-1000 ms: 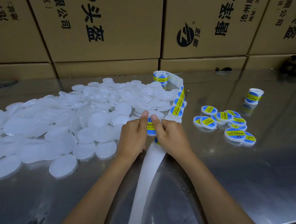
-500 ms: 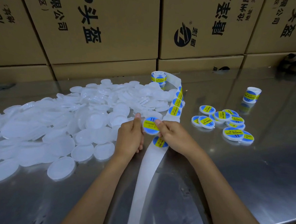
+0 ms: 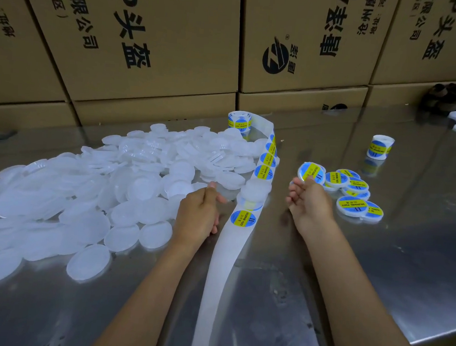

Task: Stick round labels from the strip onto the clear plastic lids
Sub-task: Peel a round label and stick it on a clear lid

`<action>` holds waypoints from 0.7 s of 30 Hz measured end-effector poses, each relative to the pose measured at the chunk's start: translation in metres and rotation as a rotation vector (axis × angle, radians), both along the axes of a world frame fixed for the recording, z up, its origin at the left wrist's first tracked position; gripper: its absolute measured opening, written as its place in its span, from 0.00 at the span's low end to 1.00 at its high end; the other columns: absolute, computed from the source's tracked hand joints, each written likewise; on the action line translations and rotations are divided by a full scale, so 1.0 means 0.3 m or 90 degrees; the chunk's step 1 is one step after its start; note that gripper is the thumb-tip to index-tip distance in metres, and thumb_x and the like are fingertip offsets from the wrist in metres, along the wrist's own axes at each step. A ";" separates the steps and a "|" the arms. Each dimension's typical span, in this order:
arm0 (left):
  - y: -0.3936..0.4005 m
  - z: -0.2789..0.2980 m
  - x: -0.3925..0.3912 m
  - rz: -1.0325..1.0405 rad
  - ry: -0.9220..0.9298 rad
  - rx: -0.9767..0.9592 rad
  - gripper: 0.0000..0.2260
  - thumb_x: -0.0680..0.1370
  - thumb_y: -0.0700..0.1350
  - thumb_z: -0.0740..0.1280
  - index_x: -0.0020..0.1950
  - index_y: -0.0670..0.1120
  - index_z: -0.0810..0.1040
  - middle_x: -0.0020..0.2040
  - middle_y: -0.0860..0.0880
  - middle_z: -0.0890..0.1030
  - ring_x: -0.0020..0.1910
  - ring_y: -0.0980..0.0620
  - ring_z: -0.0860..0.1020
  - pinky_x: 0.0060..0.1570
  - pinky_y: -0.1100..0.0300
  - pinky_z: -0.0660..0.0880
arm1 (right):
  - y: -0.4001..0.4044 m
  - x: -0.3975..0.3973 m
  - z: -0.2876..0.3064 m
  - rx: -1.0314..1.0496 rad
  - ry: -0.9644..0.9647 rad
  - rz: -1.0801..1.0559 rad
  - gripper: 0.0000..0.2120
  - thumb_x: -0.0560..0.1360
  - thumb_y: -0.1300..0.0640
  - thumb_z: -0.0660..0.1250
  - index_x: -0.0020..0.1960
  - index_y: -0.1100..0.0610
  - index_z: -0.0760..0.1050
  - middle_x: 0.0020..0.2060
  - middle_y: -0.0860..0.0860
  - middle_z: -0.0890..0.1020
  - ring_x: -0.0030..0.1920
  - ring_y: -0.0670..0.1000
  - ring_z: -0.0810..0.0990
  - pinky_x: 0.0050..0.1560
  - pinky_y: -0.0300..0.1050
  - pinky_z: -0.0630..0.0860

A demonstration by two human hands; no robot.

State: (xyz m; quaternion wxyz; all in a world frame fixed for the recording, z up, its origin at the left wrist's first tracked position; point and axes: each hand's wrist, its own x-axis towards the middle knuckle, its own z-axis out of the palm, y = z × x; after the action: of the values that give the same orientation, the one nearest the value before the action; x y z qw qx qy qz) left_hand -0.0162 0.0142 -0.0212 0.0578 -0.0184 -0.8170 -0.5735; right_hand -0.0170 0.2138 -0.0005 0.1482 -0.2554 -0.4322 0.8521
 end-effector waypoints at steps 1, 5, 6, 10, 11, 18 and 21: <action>0.000 -0.002 0.000 -0.001 0.001 0.000 0.22 0.86 0.54 0.54 0.44 0.47 0.82 0.20 0.53 0.72 0.20 0.54 0.71 0.23 0.64 0.67 | 0.006 0.002 0.000 -0.041 0.007 -0.011 0.16 0.85 0.55 0.53 0.43 0.59 0.73 0.34 0.52 0.73 0.31 0.46 0.69 0.32 0.37 0.69; 0.000 -0.009 -0.003 0.005 0.006 -0.004 0.21 0.86 0.53 0.53 0.44 0.47 0.82 0.21 0.53 0.71 0.21 0.54 0.71 0.23 0.65 0.67 | 0.025 0.007 0.006 -0.159 0.032 -0.040 0.12 0.84 0.58 0.53 0.47 0.60 0.73 0.38 0.52 0.74 0.35 0.46 0.71 0.35 0.37 0.71; -0.001 -0.011 -0.004 0.005 0.008 -0.007 0.22 0.86 0.53 0.53 0.44 0.47 0.81 0.21 0.53 0.71 0.21 0.54 0.71 0.24 0.65 0.67 | 0.028 0.008 0.007 -0.175 0.036 -0.043 0.12 0.83 0.60 0.53 0.46 0.60 0.73 0.38 0.52 0.74 0.35 0.46 0.71 0.36 0.37 0.71; 0.001 -0.011 -0.005 0.009 0.007 -0.008 0.21 0.86 0.53 0.53 0.44 0.47 0.81 0.21 0.53 0.71 0.20 0.54 0.70 0.23 0.66 0.66 | 0.027 0.009 0.009 -0.190 0.041 -0.038 0.14 0.82 0.64 0.51 0.42 0.60 0.71 0.38 0.52 0.75 0.34 0.46 0.72 0.36 0.37 0.71; 0.001 -0.011 -0.005 0.011 0.006 -0.009 0.21 0.86 0.53 0.53 0.44 0.47 0.81 0.21 0.53 0.71 0.20 0.54 0.70 0.22 0.67 0.66 | 0.026 0.009 0.008 -0.187 0.040 -0.038 0.15 0.82 0.64 0.50 0.41 0.60 0.71 0.37 0.52 0.75 0.34 0.46 0.72 0.36 0.37 0.71; 0.003 -0.011 -0.007 0.011 0.009 -0.048 0.19 0.86 0.51 0.54 0.44 0.49 0.81 0.21 0.53 0.72 0.20 0.55 0.71 0.25 0.64 0.68 | 0.009 0.004 -0.001 -0.035 0.028 -0.003 0.14 0.84 0.56 0.56 0.47 0.58 0.78 0.30 0.49 0.75 0.29 0.44 0.69 0.32 0.35 0.70; 0.002 -0.004 -0.002 0.003 0.039 -0.090 0.15 0.84 0.48 0.58 0.44 0.48 0.81 0.22 0.53 0.72 0.20 0.55 0.71 0.27 0.63 0.70 | -0.040 0.005 0.010 0.170 0.013 0.018 0.19 0.81 0.47 0.62 0.39 0.58 0.80 0.22 0.48 0.73 0.22 0.44 0.67 0.27 0.36 0.68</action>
State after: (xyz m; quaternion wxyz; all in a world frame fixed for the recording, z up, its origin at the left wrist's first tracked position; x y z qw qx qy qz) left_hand -0.0167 0.0147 -0.0223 0.0832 -0.0380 -0.8533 -0.5134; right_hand -0.0156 0.2016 0.0023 0.1734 -0.2183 -0.5437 0.7916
